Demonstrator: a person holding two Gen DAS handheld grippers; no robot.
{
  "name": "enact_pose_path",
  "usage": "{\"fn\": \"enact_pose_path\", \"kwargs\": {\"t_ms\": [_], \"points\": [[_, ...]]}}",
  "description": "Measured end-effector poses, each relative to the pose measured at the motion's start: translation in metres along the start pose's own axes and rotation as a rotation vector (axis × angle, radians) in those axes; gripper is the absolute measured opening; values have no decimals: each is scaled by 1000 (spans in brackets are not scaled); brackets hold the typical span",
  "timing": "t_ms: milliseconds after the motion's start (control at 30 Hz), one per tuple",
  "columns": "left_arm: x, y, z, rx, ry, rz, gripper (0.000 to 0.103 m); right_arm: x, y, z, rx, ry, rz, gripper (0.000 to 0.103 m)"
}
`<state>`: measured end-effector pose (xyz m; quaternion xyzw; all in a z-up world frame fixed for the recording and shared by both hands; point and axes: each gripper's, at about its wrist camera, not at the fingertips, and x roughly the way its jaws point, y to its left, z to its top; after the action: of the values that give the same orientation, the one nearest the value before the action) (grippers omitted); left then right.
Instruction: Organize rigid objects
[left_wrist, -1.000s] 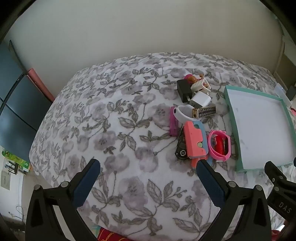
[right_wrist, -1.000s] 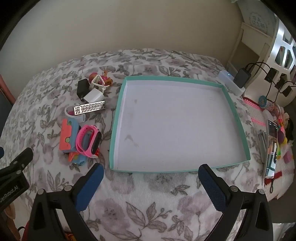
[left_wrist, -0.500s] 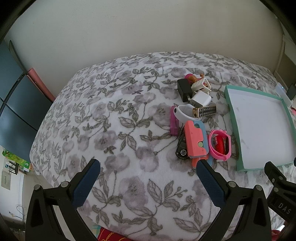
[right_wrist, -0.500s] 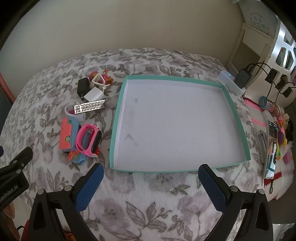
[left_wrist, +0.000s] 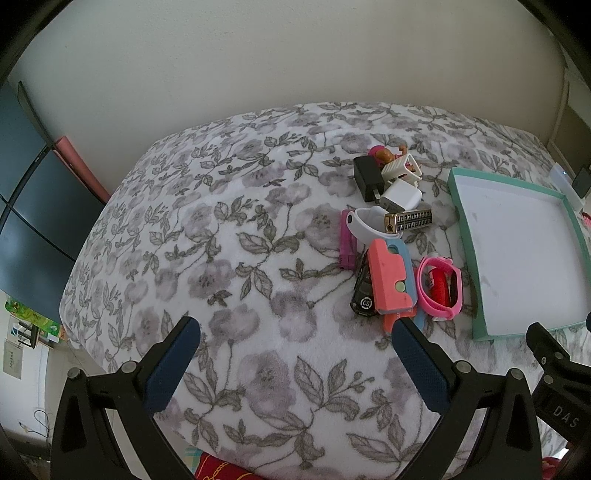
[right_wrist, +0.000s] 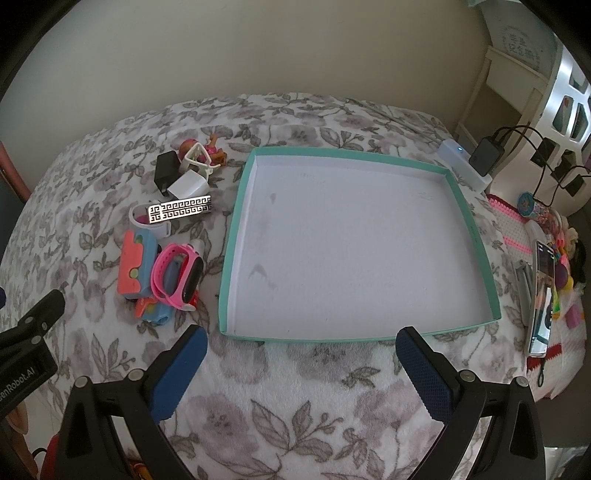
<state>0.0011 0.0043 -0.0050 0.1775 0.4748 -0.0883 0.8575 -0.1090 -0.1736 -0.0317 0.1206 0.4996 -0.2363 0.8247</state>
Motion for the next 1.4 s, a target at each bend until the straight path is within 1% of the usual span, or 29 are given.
{"fn": "enact_pose_path", "kwargs": {"t_ms": [1400], "points": [[0, -2, 1, 4, 5, 5, 103, 0, 1, 1, -15, 15, -9, 103]]}}
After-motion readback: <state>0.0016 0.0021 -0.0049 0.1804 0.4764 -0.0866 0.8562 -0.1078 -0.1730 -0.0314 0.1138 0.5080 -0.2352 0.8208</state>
